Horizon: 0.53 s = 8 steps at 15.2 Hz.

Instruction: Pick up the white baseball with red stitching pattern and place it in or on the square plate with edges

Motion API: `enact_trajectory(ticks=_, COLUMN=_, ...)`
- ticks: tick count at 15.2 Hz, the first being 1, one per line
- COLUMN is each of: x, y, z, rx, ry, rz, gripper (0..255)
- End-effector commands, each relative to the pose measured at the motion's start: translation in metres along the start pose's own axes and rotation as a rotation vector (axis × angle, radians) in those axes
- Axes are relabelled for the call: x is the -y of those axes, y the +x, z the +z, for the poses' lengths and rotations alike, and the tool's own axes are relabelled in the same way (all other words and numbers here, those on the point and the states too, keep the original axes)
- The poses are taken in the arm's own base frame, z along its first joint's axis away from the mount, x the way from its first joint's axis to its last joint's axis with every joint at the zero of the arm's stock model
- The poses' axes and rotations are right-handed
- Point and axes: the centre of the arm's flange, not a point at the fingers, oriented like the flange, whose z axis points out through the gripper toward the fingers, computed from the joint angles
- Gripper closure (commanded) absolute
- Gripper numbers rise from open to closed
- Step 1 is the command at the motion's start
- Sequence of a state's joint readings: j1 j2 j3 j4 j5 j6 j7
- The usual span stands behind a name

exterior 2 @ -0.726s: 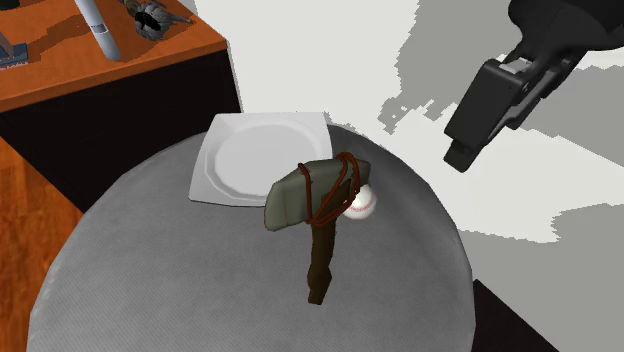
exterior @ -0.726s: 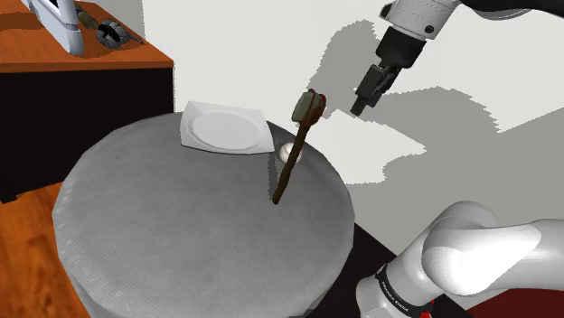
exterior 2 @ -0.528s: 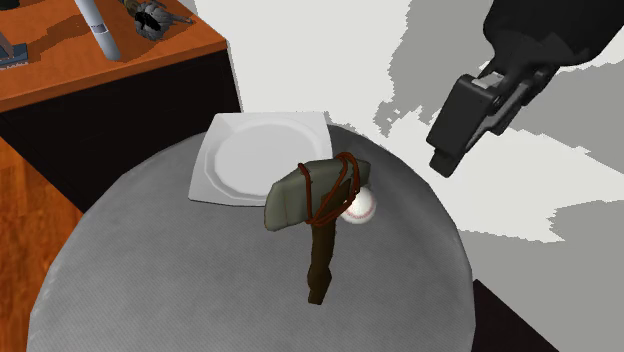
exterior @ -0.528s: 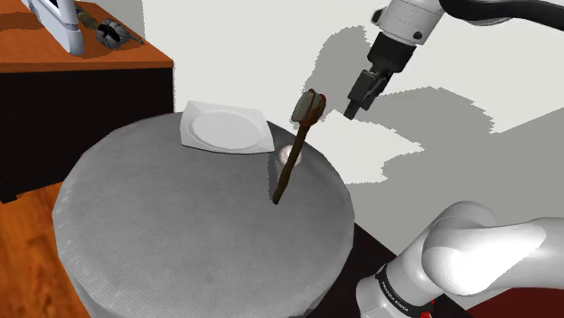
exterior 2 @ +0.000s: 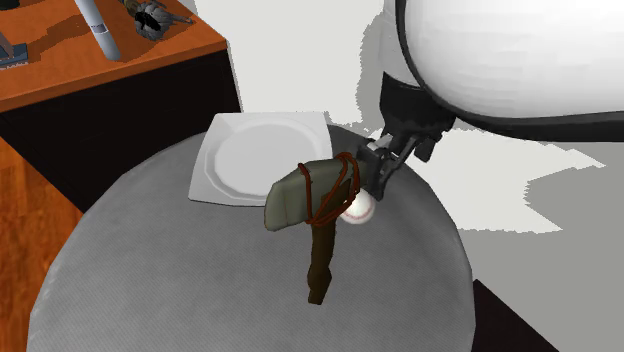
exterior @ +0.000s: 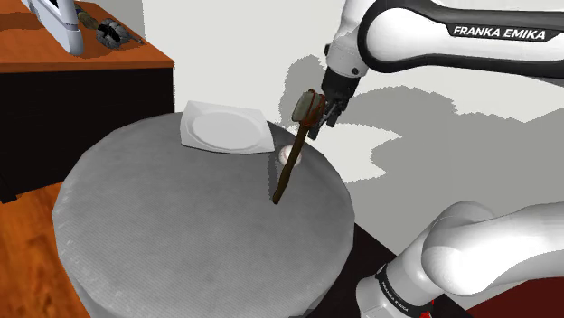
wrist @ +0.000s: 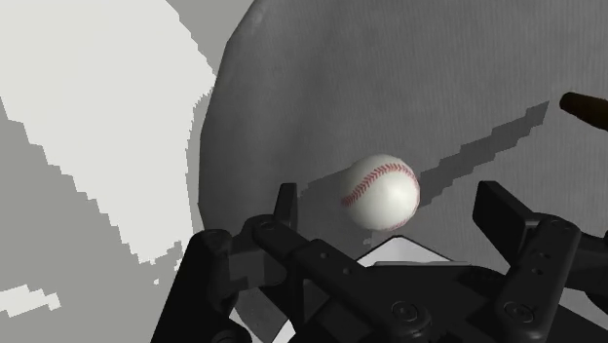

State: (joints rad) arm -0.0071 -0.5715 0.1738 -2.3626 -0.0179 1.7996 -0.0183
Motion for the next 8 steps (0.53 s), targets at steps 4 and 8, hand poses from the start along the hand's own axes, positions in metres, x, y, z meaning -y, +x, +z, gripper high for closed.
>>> enact_trajectory(ticks=4, x=0.021, y=0.041, z=0.055, rx=0.030, ry=-0.048, rz=-0.010, gripper=0)
enact_trajectory(ticks=8, x=0.026, y=0.053, z=0.083, rx=0.040, ry=-0.063, rz=-0.013, gripper=0)
